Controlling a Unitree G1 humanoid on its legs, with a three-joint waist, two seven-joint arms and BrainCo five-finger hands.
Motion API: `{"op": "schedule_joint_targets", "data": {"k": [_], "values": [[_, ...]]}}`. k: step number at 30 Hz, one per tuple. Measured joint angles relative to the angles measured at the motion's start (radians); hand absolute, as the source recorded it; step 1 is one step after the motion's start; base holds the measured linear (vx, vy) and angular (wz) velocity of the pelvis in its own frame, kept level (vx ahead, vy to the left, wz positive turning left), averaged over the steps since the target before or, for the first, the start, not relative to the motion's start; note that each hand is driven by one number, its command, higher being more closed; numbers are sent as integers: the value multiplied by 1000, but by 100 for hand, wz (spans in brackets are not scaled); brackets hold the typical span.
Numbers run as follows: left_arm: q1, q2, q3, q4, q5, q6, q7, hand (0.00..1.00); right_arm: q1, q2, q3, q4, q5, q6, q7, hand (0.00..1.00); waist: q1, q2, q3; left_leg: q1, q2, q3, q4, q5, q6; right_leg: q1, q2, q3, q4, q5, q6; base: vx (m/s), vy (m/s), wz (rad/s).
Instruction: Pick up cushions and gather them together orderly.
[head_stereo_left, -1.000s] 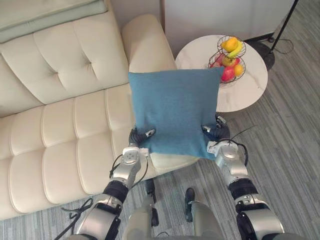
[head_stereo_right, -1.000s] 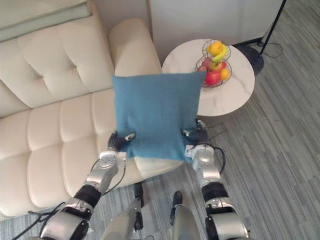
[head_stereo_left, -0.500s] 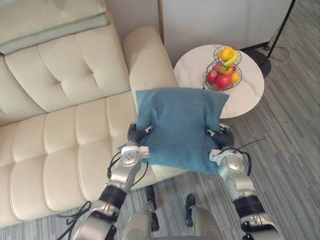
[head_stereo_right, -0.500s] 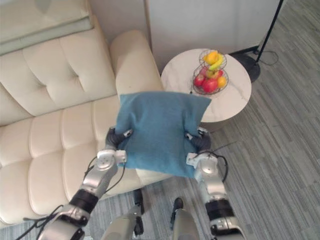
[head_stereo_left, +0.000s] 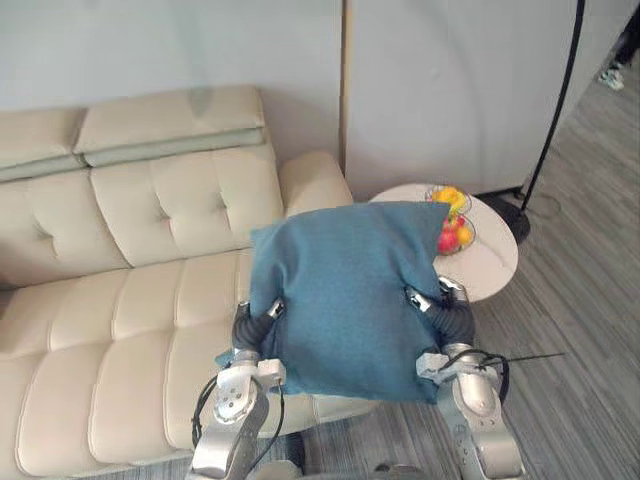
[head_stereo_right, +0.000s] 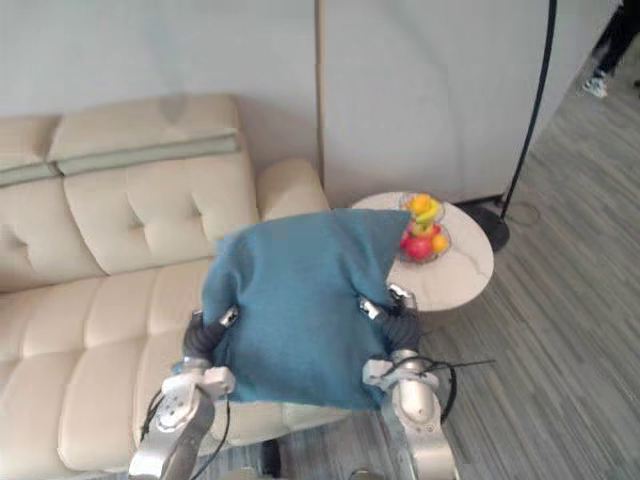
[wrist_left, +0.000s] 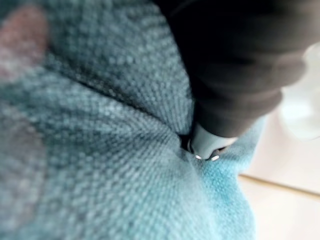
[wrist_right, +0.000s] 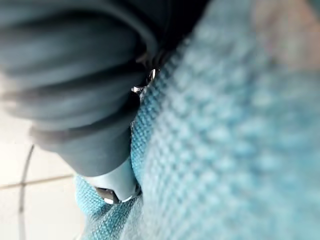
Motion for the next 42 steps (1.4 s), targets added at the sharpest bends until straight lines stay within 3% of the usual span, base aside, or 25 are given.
{"op": "schedule_joint_targets", "data": {"k": [3,4,6,7,8,10,12,13,15,18,19,20,21,22,23,24,26,28,29,30,36,37,40,41,42], "values": [[11,-10,11,-4,-11,-8,-4,100,-6,0,2,1,-38,-4,-1,100,2,4,-3,-67,22,21,92,-67,-8,-1,-15,-61,13,-9,-2,-98,52,70],[13,-21,13,0,-19,-9,-8,100,-21,-1,-4,7,-67,-6,-9,100,3,-18,3,-101,67,118,162,-104,44,-3,-46,-101,10,-5,-9,-61,124,66],[12,-21,17,27,-22,-14,-11,100,-53,-1,-3,44,-81,-6,-14,100,2,-35,3,-115,92,130,195,-97,63,-1,-82,-122,9,-1,-3,-42,157,56],[11,-23,20,64,-33,-17,-11,100,-103,-4,-7,107,-104,-6,-14,100,-3,-37,-9,-108,136,125,183,-90,58,1,-112,-129,-13,20,23,-12,181,38],[11,-26,20,77,-41,-17,-11,100,-119,-6,-10,127,-105,-5,-15,100,-3,-28,-15,-102,159,121,165,-84,46,4,-115,-132,-28,33,33,24,281,31],[1,-50,19,119,-51,-17,-10,100,-154,-35,-18,194,-106,-2,-30,100,-6,11,-41,-77,224,130,73,-31,-34,19,-132,-154,-92,88,92,91,358,37],[-14,-58,5,141,-56,-17,-10,100,-162,-48,-35,231,-106,2,-42,100,-9,31,-52,-55,237,156,45,9,-52,39,-146,-172,-130,120,140,138,398,44],[-35,-43,-4,165,-58,-17,-10,100,-171,-27,-48,271,-106,10,-49,100,-11,3,-54,-51,189,164,31,32,-109,55,-190,-172,-156,152,153,166,565,47],[-54,14,-8,183,-60,-17,-10,100,-172,19,-50,292,-107,34,-53,100,-13,-55,-47,-78,111,166,58,-7,-44,61,-255,-159,-208,302,151,108,454,38],[-54,26,-9,196,-60,-17,-10,100,-172,39,-49,303,-107,38,-59,100,1,-55,-41,-127,86,180,253,-157,21,32,-318,-119,-147,448,135,80,492,2],[-54,26,-9,196,-60,-17,-10,100,-174,39,-48,308,-106,38,-59,100,5,-53,-40,-127,82,185,273,-181,33,16,-331,-114,-121,475,106,68,555,-36],[-55,28,-8,196,-59,-19,-10,100,-185,39,-47,325,-106,38,-59,100,4,-45,-36,-113,69,207,276,-209,59,-35,-356,-104,-36,480,27,65,434,-30],[-59,28,-5,195,-57,-19,-10,100,-195,38,-48,331,-105,38,-60,100,-5,-33,-20,-89,56,201,264,-221,76,-99,-325,-29,121,334,6,63,404,-21],[-58,28,-5,195,-57,-18,-10,100,-194,38,-48,331,-104,38,-60,100,-10,-29,-15,-74,51,201,253,-223,82,-121,-287,21,184,259,30,57,346,4],[-57,28,-7,195,-56,-16,-10,100,-186,38,-50,330,-103,38,-60,100,-24,-21,-9,-38,35,194,218,-220,87,-154,-175,109,278,126,72,56,292,28],[-57,29,-9,194,-56,-16,-10,100,-179,37,-50,328,-103,38,-60,100,-40,-22,-10,-8,8,200,168,-210,91,-170,-86,135,297,45,95,64,259,33],[-58,29,-10,188,-55,-16,-11,100,-182,36,-50,321,-102,37,-59,100,-45,-54,-17,39,-54,206,89,-178,110,-180,3,132,245,-11,77,112,188,18],[-57,27,-14,183,-55,-15,-11,100,-177,31,-52,298,-102,38,-59,100,-47,-59,-18,70,-103,203,57,-168,118,-173,57,160,166,-37,29,138,114,18],[-57,20,-15,170,-55,-8,-11,100,-167,25,-54,280,-102,38,-60,100,-52,-51,-17,73,-121,183,57,-168,118,-161,82,217,123,-36,-28,108,43,36],[-58,13,-16,159,-54,-3,-11,100,-157,20,-56,271,-102,37,-61,100,-57,-42,-14,74,-126,166,58,-168,118,-146,89,243,108,-35,-47,222,81,67],[-50,-1,-55,116,-39,5,-21,100,-49,22,-88,103,-99,38,-62,100,-38,-32,-9,35,-117,84,284,-215,98,17,76,216,-13,-21,-44,150,-2,64],[-50,-3,-55,86,-39,5,-21,100,-51,18,-89,73,-99,37,-62,100,-25,-35,-7,-28,-104,74,406,-234,93,42,68,229,-36,-17,-49,87,23,-8],[-48,-4,-55,59,-38,3,-22,100,-53,19,-90,51,-101,31,-64,100,-14,-25,-10,-64,-21,51,418,-263,106,40,78,237,-30,-17,-50,45,53,-22],[-41,-11,-54,59,-37,3,-22,100,-53,18,-89,51,-104,30,-64,100,-17,-12,-18,-40,25,-5,326,-231,41,34,91,262,-27,-19,-47,36,138,-64],[-35,-10,-54,57,-35,3,-22,100,-54,23,-87,51,-104,30,-65,100,-7,-10,-20,-14,17,-2,281,-235,25,22,87,303,-29,-19,-39,42,167,-67]]}}
